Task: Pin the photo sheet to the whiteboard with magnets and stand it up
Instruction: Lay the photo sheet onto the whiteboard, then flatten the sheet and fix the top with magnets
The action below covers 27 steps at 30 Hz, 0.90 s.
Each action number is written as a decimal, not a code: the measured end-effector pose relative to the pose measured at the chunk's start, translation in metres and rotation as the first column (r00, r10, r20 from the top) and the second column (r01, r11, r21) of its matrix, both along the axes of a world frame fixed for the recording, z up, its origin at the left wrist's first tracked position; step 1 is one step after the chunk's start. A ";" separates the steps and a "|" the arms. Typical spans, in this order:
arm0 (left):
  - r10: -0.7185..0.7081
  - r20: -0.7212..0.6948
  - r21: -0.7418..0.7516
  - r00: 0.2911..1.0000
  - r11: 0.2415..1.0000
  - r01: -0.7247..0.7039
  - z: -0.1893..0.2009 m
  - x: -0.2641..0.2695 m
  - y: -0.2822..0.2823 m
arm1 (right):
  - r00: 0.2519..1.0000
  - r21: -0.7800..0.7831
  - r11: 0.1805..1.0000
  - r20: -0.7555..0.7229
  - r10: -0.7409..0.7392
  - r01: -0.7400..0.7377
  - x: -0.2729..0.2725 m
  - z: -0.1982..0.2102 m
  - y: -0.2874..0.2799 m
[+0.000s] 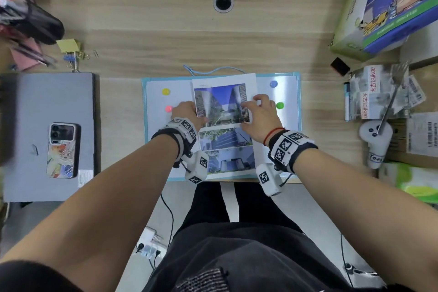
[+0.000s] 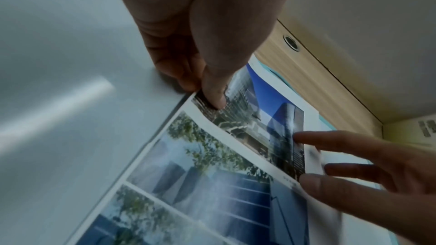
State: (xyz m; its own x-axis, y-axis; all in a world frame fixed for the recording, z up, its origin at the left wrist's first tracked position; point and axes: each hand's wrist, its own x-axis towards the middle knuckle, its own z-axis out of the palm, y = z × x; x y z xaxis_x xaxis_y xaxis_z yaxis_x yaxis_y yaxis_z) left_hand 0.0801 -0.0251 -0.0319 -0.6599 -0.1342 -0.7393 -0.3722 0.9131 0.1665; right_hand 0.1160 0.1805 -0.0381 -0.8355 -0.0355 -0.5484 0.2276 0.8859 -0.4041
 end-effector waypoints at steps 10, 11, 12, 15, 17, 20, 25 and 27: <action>0.096 -0.054 0.017 0.994 0.995 -0.095 -0.001 0.007 -0.001 | 0.995 0.056 0.993 -0.023 0.102 -0.100 0.019 -0.007 0.000; 0.105 -0.055 0.016 0.993 0.994 -0.105 0.000 0.008 -0.001 | 0.994 0.054 0.992 -0.019 0.112 -0.111 0.018 -0.007 0.001; 0.114 -0.057 0.014 0.992 0.993 -0.113 0.000 0.008 -0.001 | 0.993 0.056 0.992 -0.016 0.115 -0.114 0.017 -0.008 0.001; 0.196 -0.059 0.040 0.979 0.980 -0.194 0.001 0.008 0.000 | 0.993 0.075 0.991 -0.012 0.115 -0.114 0.013 -0.009 0.001; 0.291 -0.073 0.074 0.954 0.955 -0.286 0.001 0.008 0.001 | 0.994 0.078 0.991 -0.016 0.109 -0.107 0.011 -0.009 0.000; 0.232 -0.191 0.085 0.954 0.972 -0.219 -0.001 0.006 0.001 | 0.996 0.082 0.993 -0.013 0.091 -0.089 0.009 -0.009 -0.001; -0.187 -0.385 0.067 0.904 0.971 0.229 -0.008 0.005 0.005 | 0.996 0.101 0.991 -0.018 0.093 -0.090 0.008 -0.009 -0.003; -0.353 -0.336 0.019 0.873 0.924 0.381 -0.012 0.006 0.009 | 0.995 0.108 0.990 -0.021 0.097 -0.094 0.007 -0.010 -0.004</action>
